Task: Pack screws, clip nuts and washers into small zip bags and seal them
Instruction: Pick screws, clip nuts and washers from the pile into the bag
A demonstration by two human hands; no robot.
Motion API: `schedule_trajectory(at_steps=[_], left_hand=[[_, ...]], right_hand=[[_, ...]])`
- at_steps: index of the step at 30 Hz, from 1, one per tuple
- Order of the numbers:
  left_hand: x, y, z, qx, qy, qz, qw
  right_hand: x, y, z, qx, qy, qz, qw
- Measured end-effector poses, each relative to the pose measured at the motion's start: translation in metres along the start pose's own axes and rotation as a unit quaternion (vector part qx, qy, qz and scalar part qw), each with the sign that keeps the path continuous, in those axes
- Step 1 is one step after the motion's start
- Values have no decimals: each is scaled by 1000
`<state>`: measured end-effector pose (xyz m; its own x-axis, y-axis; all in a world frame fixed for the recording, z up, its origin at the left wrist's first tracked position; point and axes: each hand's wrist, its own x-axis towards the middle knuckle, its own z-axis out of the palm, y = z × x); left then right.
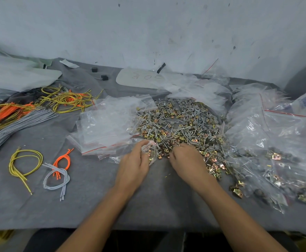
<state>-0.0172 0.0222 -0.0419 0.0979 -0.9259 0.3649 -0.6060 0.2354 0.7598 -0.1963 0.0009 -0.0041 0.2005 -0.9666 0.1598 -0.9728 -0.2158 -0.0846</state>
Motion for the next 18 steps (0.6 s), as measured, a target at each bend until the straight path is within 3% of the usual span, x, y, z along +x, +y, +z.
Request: schedule_trajectory(at_steps=[4, 10, 12, 18], left_hand=[[0, 0, 1, -5, 2, 5, 1000], [0, -2, 2, -9, 4, 2, 1000], [1, -2, 2, -7, 3, 3, 1000], [2, -8, 5, -13, 8, 4, 1000]], right_hand=[[-3, 0, -6, 157, 28, 27, 987], [2, -25, -2, 373, 11, 14, 928], [1, -34, 2, 380, 16, 10, 925], [0, -50, 10, 271, 65, -31, 960]])
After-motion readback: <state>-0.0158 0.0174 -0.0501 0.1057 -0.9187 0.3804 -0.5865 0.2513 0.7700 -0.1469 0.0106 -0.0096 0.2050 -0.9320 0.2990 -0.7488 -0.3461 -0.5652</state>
